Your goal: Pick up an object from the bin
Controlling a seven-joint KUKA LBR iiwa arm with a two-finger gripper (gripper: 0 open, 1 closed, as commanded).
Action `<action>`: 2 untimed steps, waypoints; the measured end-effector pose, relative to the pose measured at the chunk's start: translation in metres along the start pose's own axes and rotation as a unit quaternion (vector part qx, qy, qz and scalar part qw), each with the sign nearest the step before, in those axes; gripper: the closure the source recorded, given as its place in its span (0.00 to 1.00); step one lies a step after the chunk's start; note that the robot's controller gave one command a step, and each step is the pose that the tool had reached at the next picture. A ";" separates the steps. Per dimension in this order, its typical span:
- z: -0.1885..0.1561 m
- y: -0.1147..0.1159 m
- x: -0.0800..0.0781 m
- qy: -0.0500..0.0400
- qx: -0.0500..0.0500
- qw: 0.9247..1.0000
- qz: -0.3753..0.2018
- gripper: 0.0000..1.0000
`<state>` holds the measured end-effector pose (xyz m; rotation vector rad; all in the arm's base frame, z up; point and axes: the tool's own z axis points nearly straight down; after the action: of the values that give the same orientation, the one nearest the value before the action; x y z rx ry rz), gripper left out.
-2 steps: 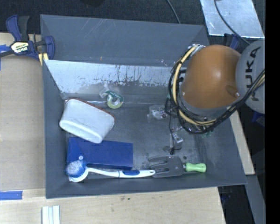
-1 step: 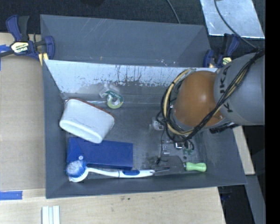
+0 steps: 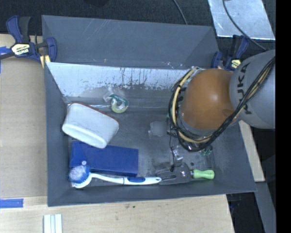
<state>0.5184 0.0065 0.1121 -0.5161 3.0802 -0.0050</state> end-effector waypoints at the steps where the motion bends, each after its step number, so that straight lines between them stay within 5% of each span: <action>1: 0.021 -0.005 0.001 0.003 0.000 0.994 0.105 0.00; 2: 0.033 -0.042 0.023 -0.002 0.000 0.999 0.039 0.00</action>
Offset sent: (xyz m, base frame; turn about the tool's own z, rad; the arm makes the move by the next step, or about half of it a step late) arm -0.0157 -0.0786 -0.0404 -0.1053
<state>0.5107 -0.0409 0.0785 -0.3945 3.0949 -0.0027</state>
